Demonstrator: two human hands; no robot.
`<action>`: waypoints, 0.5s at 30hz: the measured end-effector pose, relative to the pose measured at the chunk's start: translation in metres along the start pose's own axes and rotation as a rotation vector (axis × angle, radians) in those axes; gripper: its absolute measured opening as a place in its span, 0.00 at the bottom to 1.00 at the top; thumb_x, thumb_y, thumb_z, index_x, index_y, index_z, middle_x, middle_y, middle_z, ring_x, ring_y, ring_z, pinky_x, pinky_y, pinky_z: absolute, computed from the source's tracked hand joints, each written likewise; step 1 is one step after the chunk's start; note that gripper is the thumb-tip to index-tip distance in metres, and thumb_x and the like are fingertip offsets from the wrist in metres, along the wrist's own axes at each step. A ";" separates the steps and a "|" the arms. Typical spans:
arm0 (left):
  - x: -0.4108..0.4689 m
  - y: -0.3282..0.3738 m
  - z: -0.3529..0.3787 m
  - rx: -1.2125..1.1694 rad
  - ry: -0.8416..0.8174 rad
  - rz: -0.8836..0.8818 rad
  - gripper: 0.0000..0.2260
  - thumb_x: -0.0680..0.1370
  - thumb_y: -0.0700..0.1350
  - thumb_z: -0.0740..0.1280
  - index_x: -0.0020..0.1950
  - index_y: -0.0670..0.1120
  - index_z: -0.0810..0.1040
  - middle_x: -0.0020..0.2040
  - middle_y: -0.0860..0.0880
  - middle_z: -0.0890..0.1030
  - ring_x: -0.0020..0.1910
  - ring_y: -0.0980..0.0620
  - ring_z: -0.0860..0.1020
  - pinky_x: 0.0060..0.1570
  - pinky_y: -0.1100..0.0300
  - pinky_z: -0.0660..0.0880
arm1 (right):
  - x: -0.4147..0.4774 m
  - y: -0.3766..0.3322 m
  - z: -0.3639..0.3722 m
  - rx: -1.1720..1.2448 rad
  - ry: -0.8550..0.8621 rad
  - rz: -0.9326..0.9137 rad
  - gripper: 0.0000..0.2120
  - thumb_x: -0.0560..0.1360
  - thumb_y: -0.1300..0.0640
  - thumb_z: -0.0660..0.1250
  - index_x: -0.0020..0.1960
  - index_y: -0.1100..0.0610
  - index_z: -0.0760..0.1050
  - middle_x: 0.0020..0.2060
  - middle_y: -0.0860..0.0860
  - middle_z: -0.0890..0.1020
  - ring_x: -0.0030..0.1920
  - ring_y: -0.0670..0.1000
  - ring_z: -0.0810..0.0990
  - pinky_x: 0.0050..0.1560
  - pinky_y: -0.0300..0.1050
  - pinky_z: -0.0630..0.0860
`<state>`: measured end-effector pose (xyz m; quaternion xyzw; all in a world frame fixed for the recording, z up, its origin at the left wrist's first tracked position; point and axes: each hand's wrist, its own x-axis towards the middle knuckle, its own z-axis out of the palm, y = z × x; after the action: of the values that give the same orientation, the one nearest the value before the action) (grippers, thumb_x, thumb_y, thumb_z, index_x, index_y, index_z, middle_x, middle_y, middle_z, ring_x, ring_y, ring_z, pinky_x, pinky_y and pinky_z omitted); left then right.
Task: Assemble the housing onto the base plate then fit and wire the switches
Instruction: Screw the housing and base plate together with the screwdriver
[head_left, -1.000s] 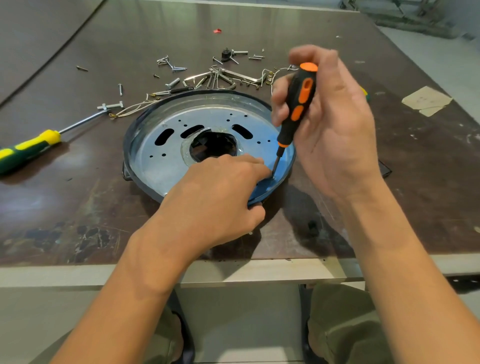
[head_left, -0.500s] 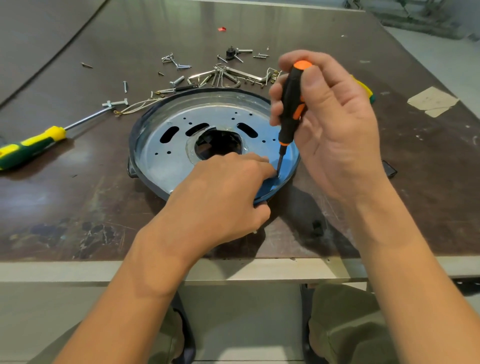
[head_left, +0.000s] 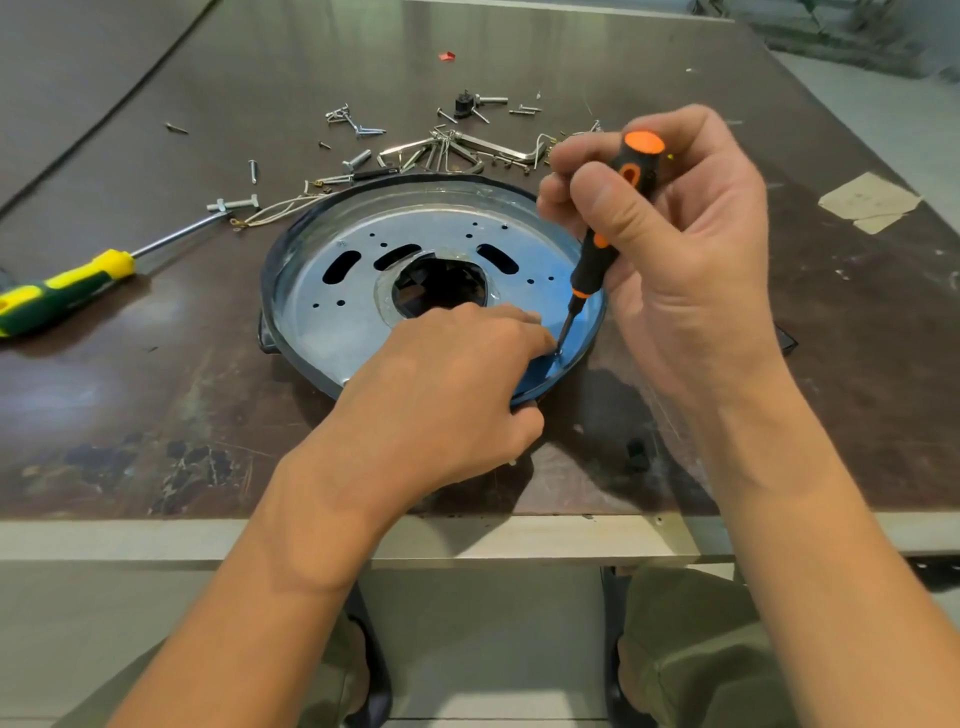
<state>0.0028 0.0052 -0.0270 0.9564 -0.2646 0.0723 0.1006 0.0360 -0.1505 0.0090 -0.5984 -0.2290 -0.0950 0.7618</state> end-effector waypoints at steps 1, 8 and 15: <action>0.000 0.000 0.000 0.001 0.004 0.002 0.20 0.72 0.54 0.64 0.64 0.56 0.76 0.58 0.57 0.79 0.50 0.50 0.79 0.41 0.53 0.79 | 0.000 0.001 -0.001 -0.011 0.018 0.000 0.11 0.76 0.68 0.68 0.52 0.59 0.69 0.45 0.58 0.81 0.42 0.56 0.81 0.48 0.52 0.77; -0.001 0.000 -0.001 -0.001 0.002 -0.003 0.19 0.72 0.54 0.63 0.62 0.56 0.77 0.56 0.57 0.79 0.49 0.51 0.79 0.40 0.55 0.78 | 0.000 -0.001 -0.002 0.140 -0.023 0.077 0.10 0.84 0.63 0.52 0.59 0.65 0.71 0.45 0.58 0.78 0.44 0.52 0.75 0.47 0.44 0.74; -0.001 0.001 -0.002 0.009 -0.005 -0.013 0.16 0.72 0.53 0.63 0.60 0.56 0.77 0.52 0.57 0.78 0.44 0.52 0.77 0.37 0.57 0.75 | 0.000 0.000 -0.004 0.047 0.029 0.003 0.04 0.79 0.66 0.64 0.52 0.60 0.70 0.39 0.54 0.81 0.37 0.53 0.77 0.42 0.46 0.74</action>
<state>0.0011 0.0050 -0.0252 0.9587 -0.2584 0.0704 0.0961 0.0374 -0.1544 0.0082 -0.5791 -0.2193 -0.0971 0.7791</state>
